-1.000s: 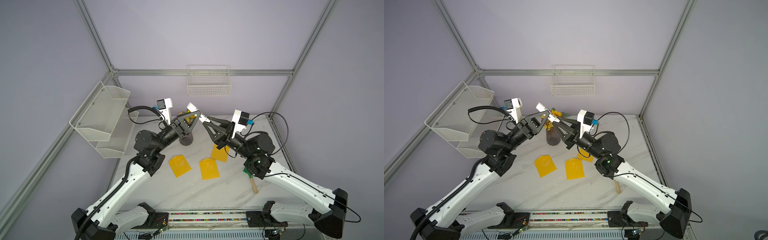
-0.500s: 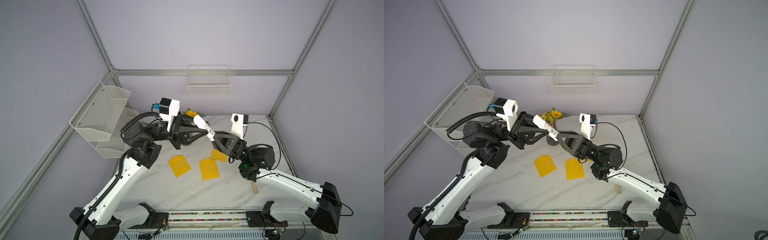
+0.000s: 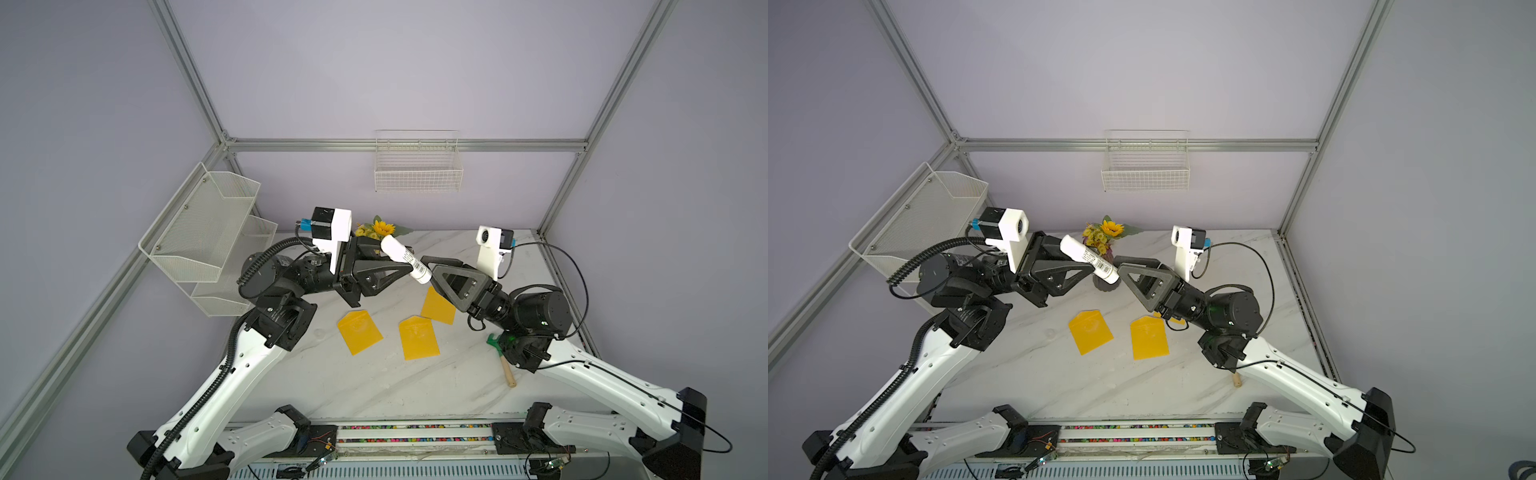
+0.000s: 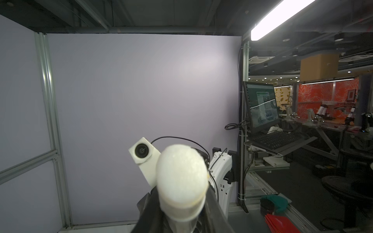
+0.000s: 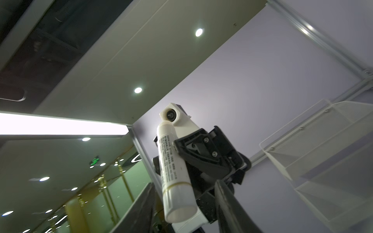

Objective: Seal the envelope with a glue stick
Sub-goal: Unscrew the glue stick.

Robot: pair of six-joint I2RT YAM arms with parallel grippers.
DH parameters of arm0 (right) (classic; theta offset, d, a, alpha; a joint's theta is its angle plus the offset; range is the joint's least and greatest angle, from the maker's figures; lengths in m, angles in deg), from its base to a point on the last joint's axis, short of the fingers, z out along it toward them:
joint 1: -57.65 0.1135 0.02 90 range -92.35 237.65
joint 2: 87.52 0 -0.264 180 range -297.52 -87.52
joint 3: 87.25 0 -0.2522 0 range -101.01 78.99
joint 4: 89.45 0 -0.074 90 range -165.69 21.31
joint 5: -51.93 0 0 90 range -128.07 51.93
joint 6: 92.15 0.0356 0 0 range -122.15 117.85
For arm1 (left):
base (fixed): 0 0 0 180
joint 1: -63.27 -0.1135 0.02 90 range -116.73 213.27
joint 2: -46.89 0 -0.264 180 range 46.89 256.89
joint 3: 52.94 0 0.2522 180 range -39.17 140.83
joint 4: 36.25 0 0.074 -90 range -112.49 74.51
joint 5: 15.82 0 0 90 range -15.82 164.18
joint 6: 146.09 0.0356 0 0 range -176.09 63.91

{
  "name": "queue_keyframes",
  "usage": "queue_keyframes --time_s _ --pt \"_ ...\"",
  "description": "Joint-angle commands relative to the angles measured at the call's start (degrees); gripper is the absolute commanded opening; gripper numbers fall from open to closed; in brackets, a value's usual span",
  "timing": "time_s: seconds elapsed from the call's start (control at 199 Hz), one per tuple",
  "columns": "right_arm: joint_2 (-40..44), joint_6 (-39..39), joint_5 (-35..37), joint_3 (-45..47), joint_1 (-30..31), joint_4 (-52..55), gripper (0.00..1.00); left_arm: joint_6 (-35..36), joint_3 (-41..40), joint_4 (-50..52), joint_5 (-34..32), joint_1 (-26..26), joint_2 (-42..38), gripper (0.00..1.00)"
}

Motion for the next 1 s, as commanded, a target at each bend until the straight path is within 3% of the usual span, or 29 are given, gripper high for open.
queue_keyframes --time_s 0.0,0.256,0.426,0.612,0.998 --pt "3.2 -21.0 7.2 -3.0 -0.1 18.5 0.53 -6.3 -2.3 -2.4 -13.9 0.1 -3.1 0.04" --pt "2.8 -49.0 12.1 -7.0 -0.1 21.7 0.57 -22.4 -6.1 1.7 -28.1 0.1 -4.3 0.03" --pt "0.0 -66.1 10.1 -6.9 -0.1 17.7 0.59 -27.9 -8.9 3.7 -31.3 0.1 -4.8 0.03" --pt "-5.4 -72.2 12.4 -10.1 -0.1 19.4 0.62 -30.5 -10.6 3.4 -32.6 0.1 -5.0 0.03" --pt "-12.9 -76.1 13.9 -15.0 -0.1 19.3 0.6 -32.6 -11.7 1.9 -31.7 0.1 -3.8 0.03"
